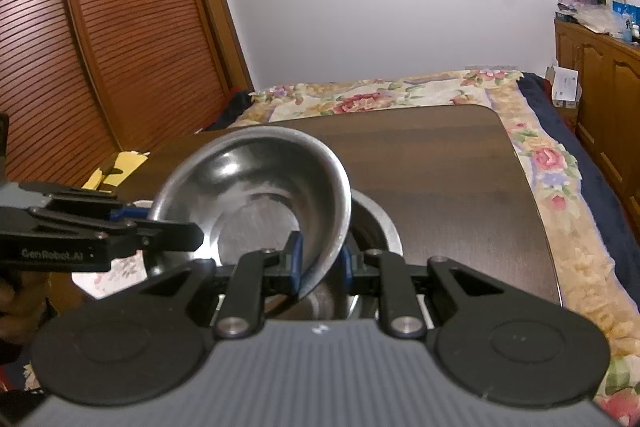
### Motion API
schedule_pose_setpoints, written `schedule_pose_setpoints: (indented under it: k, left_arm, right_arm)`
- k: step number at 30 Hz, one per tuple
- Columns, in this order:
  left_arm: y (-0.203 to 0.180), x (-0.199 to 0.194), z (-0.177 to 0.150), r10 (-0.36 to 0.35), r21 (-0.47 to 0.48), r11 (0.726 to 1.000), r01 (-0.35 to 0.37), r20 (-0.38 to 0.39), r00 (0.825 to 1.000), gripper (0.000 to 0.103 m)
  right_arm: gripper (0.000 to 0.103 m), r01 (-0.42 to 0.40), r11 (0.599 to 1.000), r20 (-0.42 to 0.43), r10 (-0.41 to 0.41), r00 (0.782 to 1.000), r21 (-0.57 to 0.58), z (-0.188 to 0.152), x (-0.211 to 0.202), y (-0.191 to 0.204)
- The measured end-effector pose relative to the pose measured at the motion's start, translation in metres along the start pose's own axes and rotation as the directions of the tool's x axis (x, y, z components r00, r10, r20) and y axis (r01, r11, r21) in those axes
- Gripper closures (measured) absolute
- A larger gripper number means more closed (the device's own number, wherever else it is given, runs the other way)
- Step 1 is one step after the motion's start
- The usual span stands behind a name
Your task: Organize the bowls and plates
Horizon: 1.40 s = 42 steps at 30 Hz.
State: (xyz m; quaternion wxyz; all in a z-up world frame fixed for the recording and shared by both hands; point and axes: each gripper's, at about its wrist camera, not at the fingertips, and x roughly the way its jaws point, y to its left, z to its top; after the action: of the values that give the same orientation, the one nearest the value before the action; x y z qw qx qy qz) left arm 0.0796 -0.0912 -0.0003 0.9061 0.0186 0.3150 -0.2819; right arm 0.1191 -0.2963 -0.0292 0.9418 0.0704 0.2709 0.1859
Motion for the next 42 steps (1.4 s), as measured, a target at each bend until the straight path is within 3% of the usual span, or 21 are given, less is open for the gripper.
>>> schedule_pose_setpoints:
  k: [28,42]
  left_arm:
    - [0.006,0.015,-0.013,0.031,-0.002,1.0,-0.032,-0.028,0.999,0.08]
    - [0.011,0.015,-0.015,0.031,-0.005,1.0,-0.031,-0.024,0.999,0.08]
  right_arm:
    - [0.082,0.072,0.987,-0.016,-0.075,0.997,-0.144,-0.012,0.0,0.017]
    - [0.08,0.053,0.996,0.005,-0.053,0.999,-0.068,-0.01,-0.005,0.003]
